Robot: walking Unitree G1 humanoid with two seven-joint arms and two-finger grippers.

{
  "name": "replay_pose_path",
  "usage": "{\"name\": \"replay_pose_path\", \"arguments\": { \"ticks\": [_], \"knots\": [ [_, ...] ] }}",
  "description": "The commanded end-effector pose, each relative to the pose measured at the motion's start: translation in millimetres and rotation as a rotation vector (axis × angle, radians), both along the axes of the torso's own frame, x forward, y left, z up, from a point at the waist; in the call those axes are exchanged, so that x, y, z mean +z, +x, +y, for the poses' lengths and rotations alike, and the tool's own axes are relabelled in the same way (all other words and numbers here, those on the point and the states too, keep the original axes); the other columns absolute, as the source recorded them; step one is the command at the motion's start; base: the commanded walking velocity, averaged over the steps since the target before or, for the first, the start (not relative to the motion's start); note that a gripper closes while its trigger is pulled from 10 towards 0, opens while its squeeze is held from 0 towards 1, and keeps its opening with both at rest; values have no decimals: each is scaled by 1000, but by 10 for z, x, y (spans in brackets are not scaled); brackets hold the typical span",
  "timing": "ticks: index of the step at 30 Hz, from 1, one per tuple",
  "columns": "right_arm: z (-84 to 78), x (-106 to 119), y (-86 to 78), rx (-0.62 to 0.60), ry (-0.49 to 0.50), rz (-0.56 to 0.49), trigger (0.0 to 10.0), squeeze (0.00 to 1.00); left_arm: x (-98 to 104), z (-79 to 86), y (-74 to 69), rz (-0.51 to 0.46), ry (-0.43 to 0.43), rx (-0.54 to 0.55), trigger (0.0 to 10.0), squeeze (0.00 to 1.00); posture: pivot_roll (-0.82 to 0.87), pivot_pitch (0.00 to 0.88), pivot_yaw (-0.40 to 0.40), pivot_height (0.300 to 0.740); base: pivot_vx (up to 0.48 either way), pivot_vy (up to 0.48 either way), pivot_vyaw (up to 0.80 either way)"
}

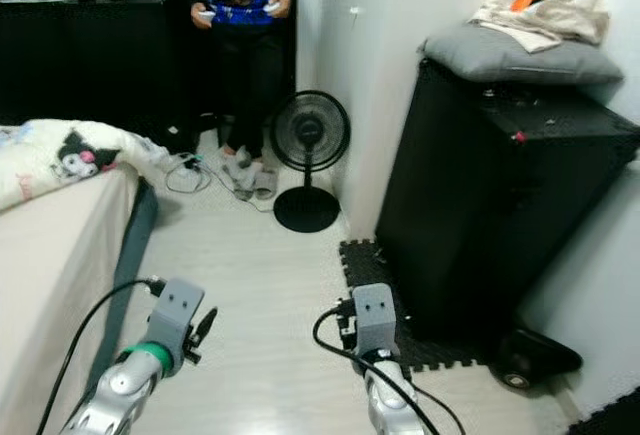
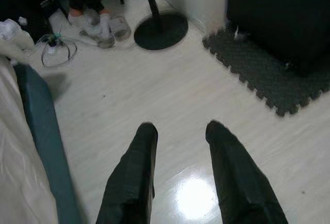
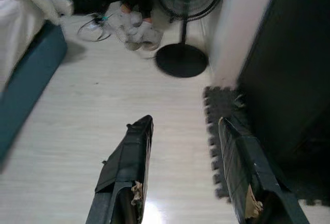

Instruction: Clean up the room

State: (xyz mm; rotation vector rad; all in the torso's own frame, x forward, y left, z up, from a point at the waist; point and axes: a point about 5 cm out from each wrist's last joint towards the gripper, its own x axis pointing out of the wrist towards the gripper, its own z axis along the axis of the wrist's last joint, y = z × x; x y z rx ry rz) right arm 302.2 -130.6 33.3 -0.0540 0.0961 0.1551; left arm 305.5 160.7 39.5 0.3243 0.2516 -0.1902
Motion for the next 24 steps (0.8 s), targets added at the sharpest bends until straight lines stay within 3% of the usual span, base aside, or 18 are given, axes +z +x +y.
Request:
{"name": "replay_pose_path", "arguments": {
  "ticks": [1,6,14,21,24],
  "knots": [
    [-4,-42,-22,18,-16,21,10000,0,-33,22,-23,8,15,16,10000,0,-60,0,67,740,0,0,-800],
    [63,1,32,57,-36,16,10000,0,-61,112,-80,1,4,76,10000,0,-22,0,26,740,0,0,-382],
    [96,112,110,66,-25,-30,10000,0,-91,71,-115,-1,-7,79,10000,0,-35,0,28,740,0,0,0],
    [120,116,79,71,4,-51,10000,0,-53,39,-68,-21,-4,65,10000,0,-55,0,37,740,0,0,0],
    [121,102,63,74,2,-50,10000,0,-51,30,-62,-23,-2,65,10000,0,-60,0,36,740,407,0,0]
  ]
}}
